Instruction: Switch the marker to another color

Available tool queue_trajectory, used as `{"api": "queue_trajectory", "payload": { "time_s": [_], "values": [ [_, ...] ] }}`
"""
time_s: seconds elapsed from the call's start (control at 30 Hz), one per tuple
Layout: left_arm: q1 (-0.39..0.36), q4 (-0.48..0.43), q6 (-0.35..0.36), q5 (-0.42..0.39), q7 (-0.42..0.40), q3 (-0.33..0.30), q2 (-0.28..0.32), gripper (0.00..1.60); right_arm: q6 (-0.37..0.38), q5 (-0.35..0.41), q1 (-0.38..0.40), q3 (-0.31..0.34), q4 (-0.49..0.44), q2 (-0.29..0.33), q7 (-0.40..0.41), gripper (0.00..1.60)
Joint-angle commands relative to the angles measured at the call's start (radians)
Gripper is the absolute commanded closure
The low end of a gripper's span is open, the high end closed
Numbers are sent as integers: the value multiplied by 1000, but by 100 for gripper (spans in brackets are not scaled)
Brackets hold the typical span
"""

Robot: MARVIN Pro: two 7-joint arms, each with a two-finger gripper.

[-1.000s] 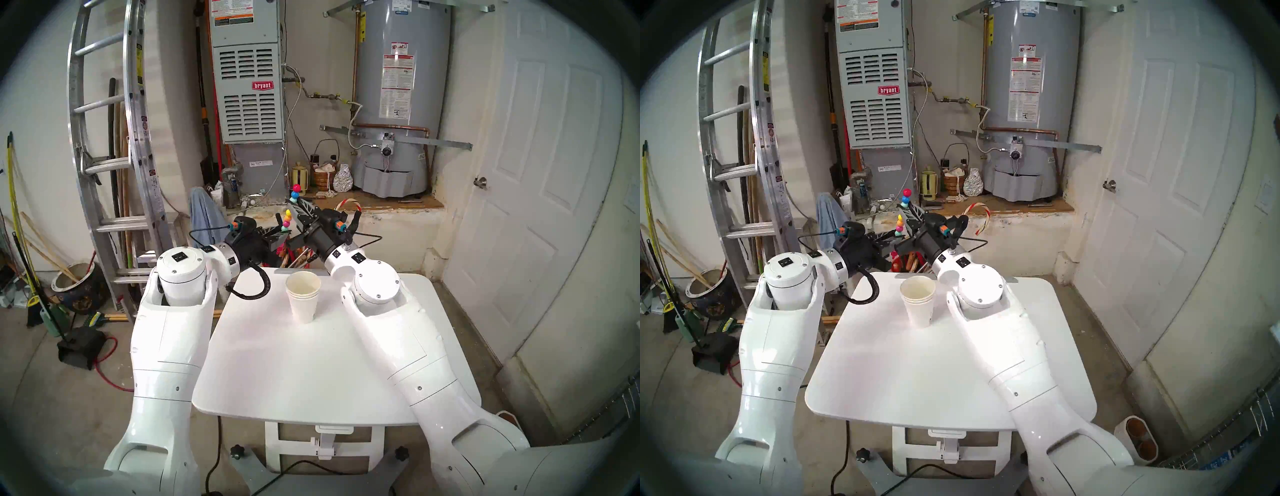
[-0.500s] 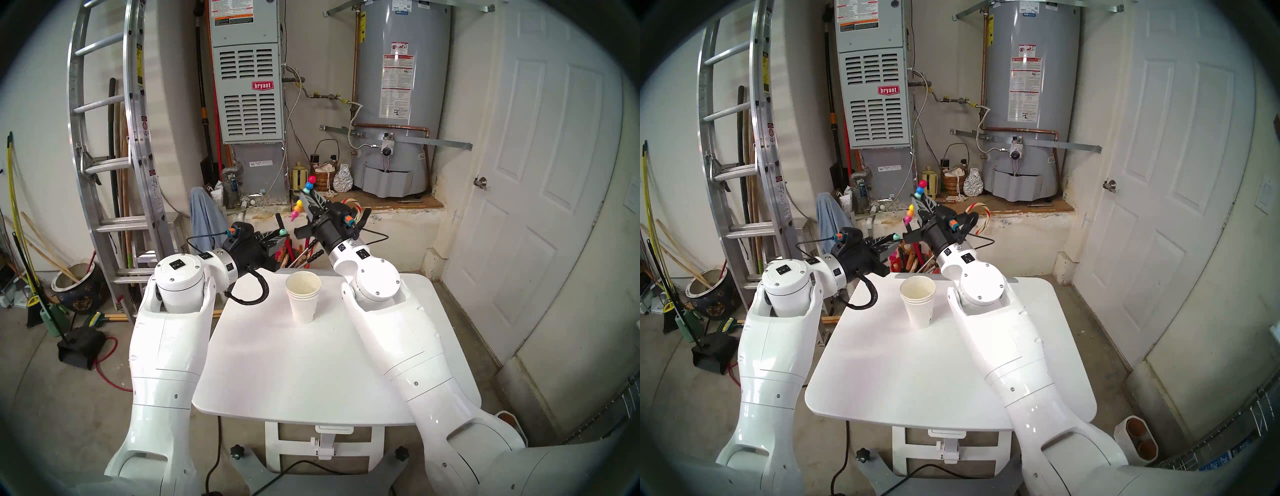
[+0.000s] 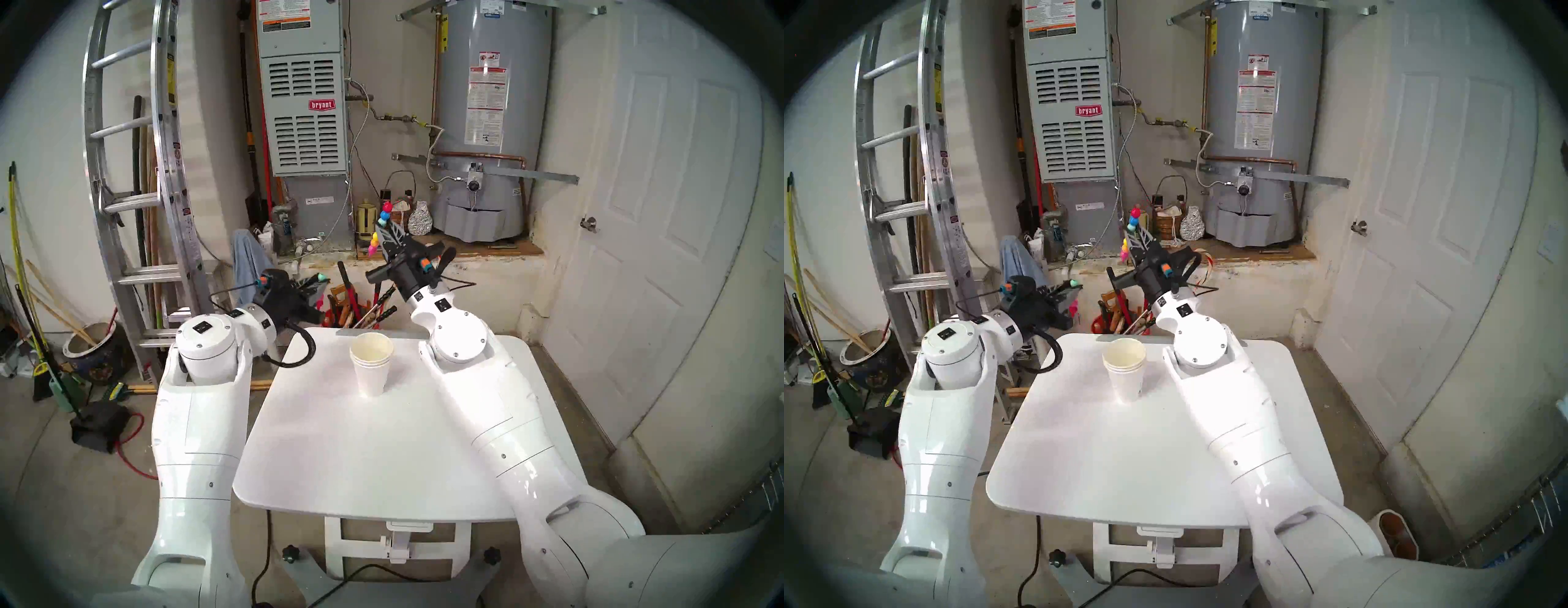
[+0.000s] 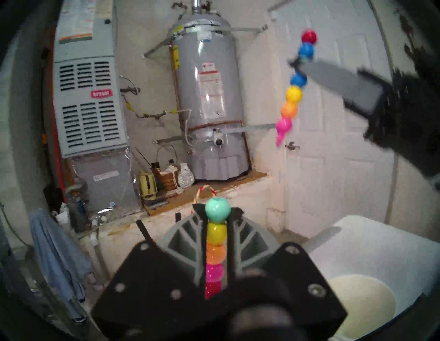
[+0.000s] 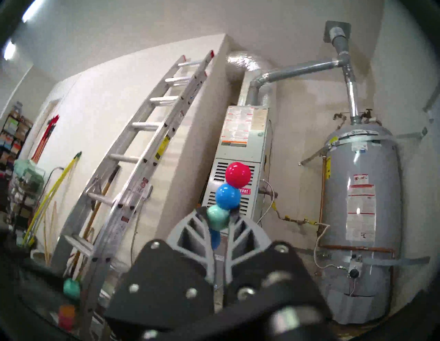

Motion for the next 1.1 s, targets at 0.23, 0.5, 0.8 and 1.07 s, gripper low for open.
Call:
{"api": "queue_trajectory", "payload": {
  "time_s": [0.23, 0.5, 0.8, 1.07],
  "values": [
    [-95, -98, 35, -158, 35, -83, -105, 160, -88, -249, 112, -98, 139, -3, -81, 160],
    [-85, -104, 70, -184, 34, -64, -129, 160, -120, -335, 149, -128, 214, -24, -125, 160],
    [-89, -85, 60, -196, 41, -49, -147, 160, -171, -404, 165, -145, 278, -31, -184, 160],
    [-90, -79, 58, -199, 33, -36, -149, 160, -196, -431, 182, -150, 332, -43, -213, 160]
  ]
}}
